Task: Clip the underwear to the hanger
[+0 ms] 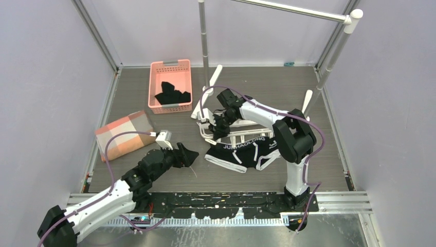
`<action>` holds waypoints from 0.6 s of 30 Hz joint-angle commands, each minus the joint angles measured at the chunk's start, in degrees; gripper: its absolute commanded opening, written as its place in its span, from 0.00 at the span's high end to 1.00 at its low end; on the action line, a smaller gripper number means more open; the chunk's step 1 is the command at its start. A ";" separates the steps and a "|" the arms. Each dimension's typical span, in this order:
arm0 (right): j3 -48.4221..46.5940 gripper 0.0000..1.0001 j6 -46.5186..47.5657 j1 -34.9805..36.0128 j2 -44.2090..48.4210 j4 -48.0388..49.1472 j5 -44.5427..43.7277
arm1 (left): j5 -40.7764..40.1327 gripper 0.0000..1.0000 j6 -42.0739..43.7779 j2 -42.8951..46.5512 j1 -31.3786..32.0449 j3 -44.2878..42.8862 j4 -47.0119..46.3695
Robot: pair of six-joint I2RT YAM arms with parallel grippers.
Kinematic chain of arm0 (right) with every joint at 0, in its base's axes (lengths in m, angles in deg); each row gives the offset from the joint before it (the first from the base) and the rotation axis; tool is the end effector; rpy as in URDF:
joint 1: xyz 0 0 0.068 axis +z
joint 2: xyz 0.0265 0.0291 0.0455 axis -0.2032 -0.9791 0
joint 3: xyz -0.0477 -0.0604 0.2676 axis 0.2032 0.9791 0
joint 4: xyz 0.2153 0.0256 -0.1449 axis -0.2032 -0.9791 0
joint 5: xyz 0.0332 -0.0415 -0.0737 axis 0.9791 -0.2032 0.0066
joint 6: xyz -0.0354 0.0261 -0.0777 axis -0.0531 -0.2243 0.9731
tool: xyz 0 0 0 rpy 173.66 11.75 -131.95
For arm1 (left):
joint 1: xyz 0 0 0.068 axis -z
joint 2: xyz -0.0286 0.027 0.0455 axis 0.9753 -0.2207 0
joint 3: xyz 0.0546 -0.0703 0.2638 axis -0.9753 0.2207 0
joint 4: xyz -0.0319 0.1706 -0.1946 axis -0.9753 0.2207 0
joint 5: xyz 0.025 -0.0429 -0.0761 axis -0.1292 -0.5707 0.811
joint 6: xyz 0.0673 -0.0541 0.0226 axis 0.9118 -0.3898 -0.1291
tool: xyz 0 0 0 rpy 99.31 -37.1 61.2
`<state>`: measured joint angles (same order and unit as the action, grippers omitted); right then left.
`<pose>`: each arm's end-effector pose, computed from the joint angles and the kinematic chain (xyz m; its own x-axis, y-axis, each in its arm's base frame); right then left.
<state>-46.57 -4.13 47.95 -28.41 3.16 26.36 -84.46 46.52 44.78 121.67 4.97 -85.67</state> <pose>0.2987 0.2818 0.1660 0.1201 -0.7052 -0.6987 -0.9817 -0.1892 0.0221 0.1397 -0.1230 0.1644 -0.5735 -0.3519 -0.7398 0.3082 0.7440 -0.5929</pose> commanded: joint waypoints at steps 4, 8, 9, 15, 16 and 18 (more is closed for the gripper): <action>-0.81 0.95 1.37 0.24 4.43 0.38 -0.10 | 1.43 0.24 -1.85 -5.68 -0.96 -2.16 -12.62; 0.54 0.99 3.09 0.25 7.98 0.43 1.18 | 3.35 0.23 -1.04 -8.54 -1.56 -2.19 -17.77; 1.02 0.99 3.50 0.25 8.82 0.51 1.53 | 3.84 0.22 -0.64 -9.00 -1.68 -2.25 -18.62; 4.38 0.99 4.76 0.24 13.83 2.79 2.66 | 6.12 0.21 1.61 -9.61 -2.78 -2.71 -20.76; 5.08 0.99 5.11 0.22 14.76 3.32 2.92 | 6.51 0.21 1.71 -9.56 -2.98 -2.76 -21.01; 6.68 0.99 5.72 0.23 16.55 4.34 3.51 | 7.92 0.22 2.17 -9.49 -3.31 -2.80 -22.21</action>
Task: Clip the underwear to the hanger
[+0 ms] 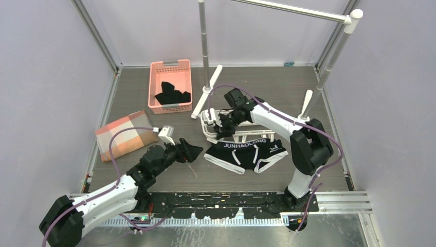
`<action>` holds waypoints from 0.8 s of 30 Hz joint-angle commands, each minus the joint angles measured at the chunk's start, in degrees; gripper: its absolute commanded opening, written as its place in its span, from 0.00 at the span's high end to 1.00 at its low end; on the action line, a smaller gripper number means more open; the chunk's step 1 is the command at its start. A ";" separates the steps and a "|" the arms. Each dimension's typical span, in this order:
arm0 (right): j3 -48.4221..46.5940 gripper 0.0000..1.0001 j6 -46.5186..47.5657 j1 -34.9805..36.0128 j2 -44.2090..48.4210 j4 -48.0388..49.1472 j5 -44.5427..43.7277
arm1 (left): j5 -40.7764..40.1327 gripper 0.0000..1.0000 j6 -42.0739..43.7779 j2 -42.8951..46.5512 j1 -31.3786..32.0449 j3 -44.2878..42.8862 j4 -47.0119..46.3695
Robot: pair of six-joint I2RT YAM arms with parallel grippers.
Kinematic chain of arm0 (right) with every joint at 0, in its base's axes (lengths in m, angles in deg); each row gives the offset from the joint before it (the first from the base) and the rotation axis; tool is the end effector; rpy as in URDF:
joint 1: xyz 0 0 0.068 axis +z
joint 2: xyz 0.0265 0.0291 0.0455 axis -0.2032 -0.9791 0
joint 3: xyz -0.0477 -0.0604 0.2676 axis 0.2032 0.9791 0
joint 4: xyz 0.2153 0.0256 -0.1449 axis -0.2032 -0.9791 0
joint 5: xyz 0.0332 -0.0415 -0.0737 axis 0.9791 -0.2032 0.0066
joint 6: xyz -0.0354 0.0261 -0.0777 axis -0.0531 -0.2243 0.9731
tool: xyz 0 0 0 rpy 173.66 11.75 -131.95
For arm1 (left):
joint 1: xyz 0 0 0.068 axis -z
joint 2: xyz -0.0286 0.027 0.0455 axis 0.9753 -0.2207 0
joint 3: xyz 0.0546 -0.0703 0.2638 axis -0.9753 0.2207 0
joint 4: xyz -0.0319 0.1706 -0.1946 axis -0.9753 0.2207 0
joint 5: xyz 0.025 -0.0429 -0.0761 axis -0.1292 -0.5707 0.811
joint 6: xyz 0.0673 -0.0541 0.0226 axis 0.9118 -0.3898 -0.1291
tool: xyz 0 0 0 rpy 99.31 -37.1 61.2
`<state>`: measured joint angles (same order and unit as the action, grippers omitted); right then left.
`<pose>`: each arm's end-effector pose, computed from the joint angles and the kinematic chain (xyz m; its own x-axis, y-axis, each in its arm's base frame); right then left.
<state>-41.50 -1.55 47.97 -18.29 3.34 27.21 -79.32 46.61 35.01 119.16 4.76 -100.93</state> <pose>0.2745 0.2653 0.2064 0.2155 -0.6484 -0.7302 -0.9707 -0.2239 -0.0877 0.1564 -0.1366 0.1747 -0.5475 -0.3905 -0.7401 0.3736 0.6773 -0.6338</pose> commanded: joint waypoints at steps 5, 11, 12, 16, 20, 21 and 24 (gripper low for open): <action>4.08 0.99 3.64 0.13 10.29 5.99 4.13 | 8.14 0.19 5.43 -0.22 -0.98 -3.13 -12.09; 5.04 0.99 4.52 -0.17 14.85 5.82 6.45 | 11.56 0.17 13.08 0.28 -1.00 -2.69 -18.74; 5.32 0.99 4.76 -0.13 15.54 5.84 6.67 | 12.28 0.17 14.58 0.53 -1.01 -2.29 -20.10; 6.02 0.99 5.50 -0.13 18.30 5.84 8.12 | 17.30 0.18 21.35 1.33 -1.00 -0.15 -25.85; 6.81 0.99 5.96 -0.17 20.94 5.66 9.14 | 20.86 0.19 25.29 -0.04 -0.89 2.24 -33.10; 7.06 0.99 6.08 -0.13 21.62 5.66 9.22 | 21.99 0.19 26.52 -0.83 -0.91 2.71 -34.85; 7.77 0.99 9.14 -0.14 23.25 4.50 9.76 | 25.52 0.18 29.75 -2.63 -0.95 2.96 -37.84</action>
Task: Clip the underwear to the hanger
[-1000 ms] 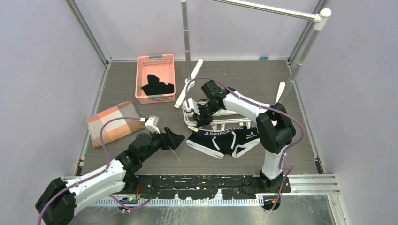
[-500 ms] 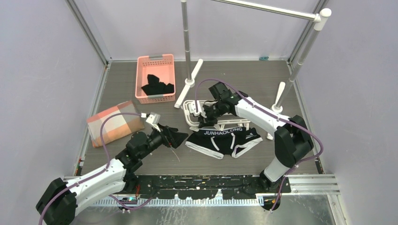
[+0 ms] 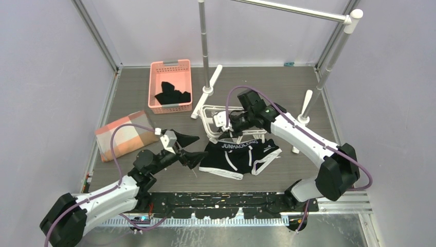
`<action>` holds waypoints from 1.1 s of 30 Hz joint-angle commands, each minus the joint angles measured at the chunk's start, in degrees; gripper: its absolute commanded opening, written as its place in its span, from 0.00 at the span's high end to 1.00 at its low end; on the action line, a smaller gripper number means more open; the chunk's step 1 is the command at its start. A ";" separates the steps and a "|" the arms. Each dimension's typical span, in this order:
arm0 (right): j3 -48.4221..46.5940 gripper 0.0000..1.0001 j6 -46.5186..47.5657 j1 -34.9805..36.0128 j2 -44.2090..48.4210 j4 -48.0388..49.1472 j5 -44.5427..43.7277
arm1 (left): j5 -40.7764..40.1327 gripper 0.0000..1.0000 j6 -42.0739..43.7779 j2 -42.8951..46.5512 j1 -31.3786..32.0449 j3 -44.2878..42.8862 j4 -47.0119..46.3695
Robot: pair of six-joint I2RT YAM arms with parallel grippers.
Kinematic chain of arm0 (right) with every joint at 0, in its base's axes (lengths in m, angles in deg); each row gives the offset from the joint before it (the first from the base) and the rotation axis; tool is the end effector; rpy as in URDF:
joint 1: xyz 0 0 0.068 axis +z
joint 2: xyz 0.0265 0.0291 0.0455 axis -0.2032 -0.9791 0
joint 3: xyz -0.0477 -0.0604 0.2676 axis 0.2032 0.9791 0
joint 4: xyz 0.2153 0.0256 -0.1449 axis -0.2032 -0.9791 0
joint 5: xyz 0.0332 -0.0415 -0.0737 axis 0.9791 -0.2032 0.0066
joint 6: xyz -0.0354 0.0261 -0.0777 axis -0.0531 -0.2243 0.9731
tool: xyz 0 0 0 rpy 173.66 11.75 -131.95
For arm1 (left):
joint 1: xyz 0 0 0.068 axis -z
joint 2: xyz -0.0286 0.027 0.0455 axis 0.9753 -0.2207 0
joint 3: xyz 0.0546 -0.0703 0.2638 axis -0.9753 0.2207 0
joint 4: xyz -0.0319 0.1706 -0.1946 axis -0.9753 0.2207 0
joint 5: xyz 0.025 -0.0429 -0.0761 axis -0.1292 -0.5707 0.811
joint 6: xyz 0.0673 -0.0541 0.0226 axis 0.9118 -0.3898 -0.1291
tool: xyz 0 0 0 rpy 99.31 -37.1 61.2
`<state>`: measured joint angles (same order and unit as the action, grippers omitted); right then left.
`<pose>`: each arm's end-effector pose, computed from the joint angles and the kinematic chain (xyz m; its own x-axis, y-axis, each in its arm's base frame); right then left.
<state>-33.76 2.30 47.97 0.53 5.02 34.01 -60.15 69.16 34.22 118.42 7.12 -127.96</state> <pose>0.2205 0.2342 0.2785 0.4077 -0.4477 -0.7958 -0.9091 -0.2808 -0.3077 0.1372 -0.1511 0.2274 -0.1341 -0.2858 -0.9489 0.8478 0.4627 -0.2591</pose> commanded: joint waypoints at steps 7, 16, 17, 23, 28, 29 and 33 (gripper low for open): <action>2.30 0.99 6.71 -0.13 7.53 2.26 3.21 | 10.67 0.17 10.76 -4.98 -0.18 -1.24 -12.66; 3.01 0.99 7.55 -0.20 8.95 2.30 3.37 | 9.32 0.14 11.92 -8.06 -0.15 -3.76 -12.87; 2.94 0.99 7.47 -0.20 9.06 2.43 3.25 | 9.27 0.14 11.68 -8.62 -0.14 -4.18 -12.88; 3.02 0.99 7.07 -0.13 9.26 3.43 2.34 | 5.12 0.13 9.11 -12.51 0.60 -6.83 -13.22; 3.02 0.99 6.92 -0.13 9.22 3.62 1.81 | 5.21 0.13 7.35 -14.96 1.06 -7.37 -15.98; 3.02 0.99 6.89 -0.18 9.24 3.69 1.72 | 5.22 0.14 7.10 -15.43 1.11 -7.49 -16.34; 3.14 0.99 6.80 -0.13 9.34 3.86 1.81 | 5.80 0.18 6.22 -17.38 1.46 -8.44 -16.92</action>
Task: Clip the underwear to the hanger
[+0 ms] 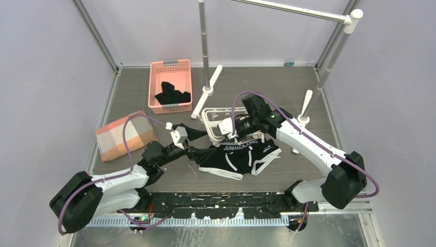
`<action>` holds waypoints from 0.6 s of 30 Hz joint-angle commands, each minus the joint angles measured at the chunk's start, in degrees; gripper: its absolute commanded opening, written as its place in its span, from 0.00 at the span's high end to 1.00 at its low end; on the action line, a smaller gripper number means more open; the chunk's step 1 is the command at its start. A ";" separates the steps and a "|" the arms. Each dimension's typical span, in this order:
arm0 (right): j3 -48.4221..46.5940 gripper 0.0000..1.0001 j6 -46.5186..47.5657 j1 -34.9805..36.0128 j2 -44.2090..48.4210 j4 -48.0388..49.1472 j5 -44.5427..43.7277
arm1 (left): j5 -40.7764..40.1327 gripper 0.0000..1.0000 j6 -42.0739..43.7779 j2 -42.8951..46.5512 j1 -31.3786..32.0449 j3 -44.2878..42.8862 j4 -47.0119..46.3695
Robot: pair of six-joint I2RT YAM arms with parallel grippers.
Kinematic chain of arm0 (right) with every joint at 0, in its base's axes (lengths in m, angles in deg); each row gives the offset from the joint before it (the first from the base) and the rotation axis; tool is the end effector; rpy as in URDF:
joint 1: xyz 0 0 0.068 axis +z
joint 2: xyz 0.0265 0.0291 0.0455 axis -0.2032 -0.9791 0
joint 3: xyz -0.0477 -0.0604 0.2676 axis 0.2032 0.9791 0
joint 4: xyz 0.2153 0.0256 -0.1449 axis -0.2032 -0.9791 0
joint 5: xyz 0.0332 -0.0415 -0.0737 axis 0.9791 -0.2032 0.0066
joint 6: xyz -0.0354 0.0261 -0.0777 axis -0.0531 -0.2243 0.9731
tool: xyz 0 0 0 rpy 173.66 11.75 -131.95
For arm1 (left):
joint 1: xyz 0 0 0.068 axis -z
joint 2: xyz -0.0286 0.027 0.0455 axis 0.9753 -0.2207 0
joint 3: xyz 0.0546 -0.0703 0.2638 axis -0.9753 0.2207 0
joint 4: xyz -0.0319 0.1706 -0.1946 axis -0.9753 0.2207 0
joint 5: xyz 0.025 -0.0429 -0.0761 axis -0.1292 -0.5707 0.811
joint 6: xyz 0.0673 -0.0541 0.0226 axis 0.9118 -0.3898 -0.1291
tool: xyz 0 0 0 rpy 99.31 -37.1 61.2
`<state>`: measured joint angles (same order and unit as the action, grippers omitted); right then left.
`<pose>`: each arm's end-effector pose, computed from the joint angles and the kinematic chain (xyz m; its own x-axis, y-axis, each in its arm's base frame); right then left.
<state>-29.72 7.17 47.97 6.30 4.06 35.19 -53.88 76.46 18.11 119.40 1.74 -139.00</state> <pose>0.1987 0.2196 0.2830 0.4900 -0.3999 -0.7746 -0.8664 -0.3215 -0.3821 0.1540 -0.1820 0.2333 -0.0347 -0.2092 -0.9773 0.9152 0.3862 -0.1152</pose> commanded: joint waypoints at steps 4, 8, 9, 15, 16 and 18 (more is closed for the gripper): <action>-0.94 0.99 1.80 -0.13 3.49 5.07 0.61 | 0.60 0.24 -2.18 -3.30 0.55 -4.12 -6.85; -0.93 0.99 1.80 -0.13 3.32 5.29 0.62 | 1.58 0.33 -3.00 -4.64 0.60 -4.66 -7.71; -0.94 0.99 1.80 -0.13 3.25 5.29 0.60 | 1.65 0.35 -3.17 -4.83 0.59 -4.56 -7.81; -0.76 0.99 1.84 -0.17 3.24 5.38 0.53 | 1.85 0.45 -3.89 -5.40 0.65 -4.14 -7.96; -0.76 0.99 1.71 -0.20 3.22 5.38 0.48 | 1.85 0.47 -3.91 -5.50 0.63 -4.14 -8.07; -0.76 0.99 1.63 -0.16 3.19 5.38 0.57 | 1.85 0.50 -4.20 -5.79 0.61 -4.29 -8.32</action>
<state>-29.66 7.15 47.97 6.30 4.17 34.97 -52.79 72.77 12.71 119.84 -0.93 -142.10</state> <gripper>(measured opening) 0.283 0.530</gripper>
